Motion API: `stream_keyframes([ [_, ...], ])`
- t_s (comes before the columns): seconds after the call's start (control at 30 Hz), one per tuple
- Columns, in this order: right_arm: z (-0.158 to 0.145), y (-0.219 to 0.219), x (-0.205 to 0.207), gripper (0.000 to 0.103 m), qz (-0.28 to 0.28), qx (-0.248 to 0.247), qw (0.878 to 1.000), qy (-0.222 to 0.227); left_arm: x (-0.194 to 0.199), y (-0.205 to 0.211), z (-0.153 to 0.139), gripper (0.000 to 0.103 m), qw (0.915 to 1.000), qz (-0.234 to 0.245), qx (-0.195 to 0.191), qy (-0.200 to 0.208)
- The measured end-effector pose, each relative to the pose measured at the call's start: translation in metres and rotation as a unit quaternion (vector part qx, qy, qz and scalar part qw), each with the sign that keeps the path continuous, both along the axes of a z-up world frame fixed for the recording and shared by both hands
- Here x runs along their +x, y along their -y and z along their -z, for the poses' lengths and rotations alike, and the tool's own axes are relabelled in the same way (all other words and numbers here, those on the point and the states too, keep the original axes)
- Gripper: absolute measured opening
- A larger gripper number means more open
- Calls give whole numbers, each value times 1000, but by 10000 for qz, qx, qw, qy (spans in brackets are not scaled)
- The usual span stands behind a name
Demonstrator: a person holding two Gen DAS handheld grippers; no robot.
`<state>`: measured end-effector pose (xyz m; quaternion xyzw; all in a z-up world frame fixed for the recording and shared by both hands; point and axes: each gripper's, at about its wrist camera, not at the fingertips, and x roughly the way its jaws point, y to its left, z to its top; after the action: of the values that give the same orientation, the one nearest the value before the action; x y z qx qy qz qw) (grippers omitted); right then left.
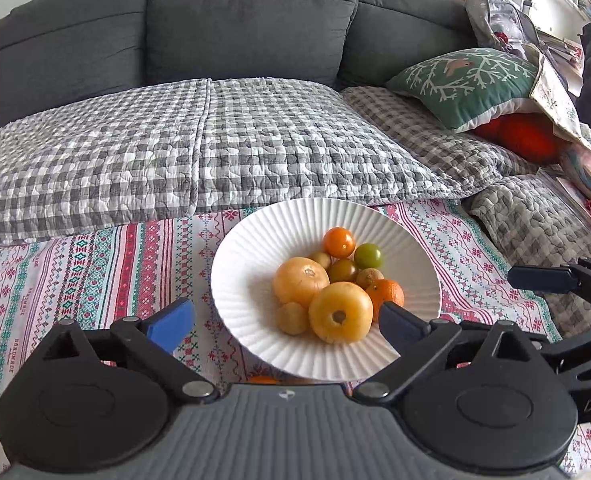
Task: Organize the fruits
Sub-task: 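Lift both tools out of the plate back over the remaining fruits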
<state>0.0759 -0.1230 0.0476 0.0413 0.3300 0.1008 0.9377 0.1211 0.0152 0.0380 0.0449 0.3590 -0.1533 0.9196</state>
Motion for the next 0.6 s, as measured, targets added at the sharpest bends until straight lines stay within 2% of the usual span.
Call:
stream_keyframes([
  [0.23, -1, 1, -12, 95, 112, 150, 9998, -45, -23, -12, 1, 102, 9999, -125, 6, -91],
  [0.5, 8, 3, -25, 99, 125, 194, 9997, -110, -43, -25, 13, 102, 9985, -352, -333, -256],
  [0.6, 12, 3, -30, 102, 96, 188, 9997, -113, -46, -28, 17, 102, 9985, -355, -224, -350],
])
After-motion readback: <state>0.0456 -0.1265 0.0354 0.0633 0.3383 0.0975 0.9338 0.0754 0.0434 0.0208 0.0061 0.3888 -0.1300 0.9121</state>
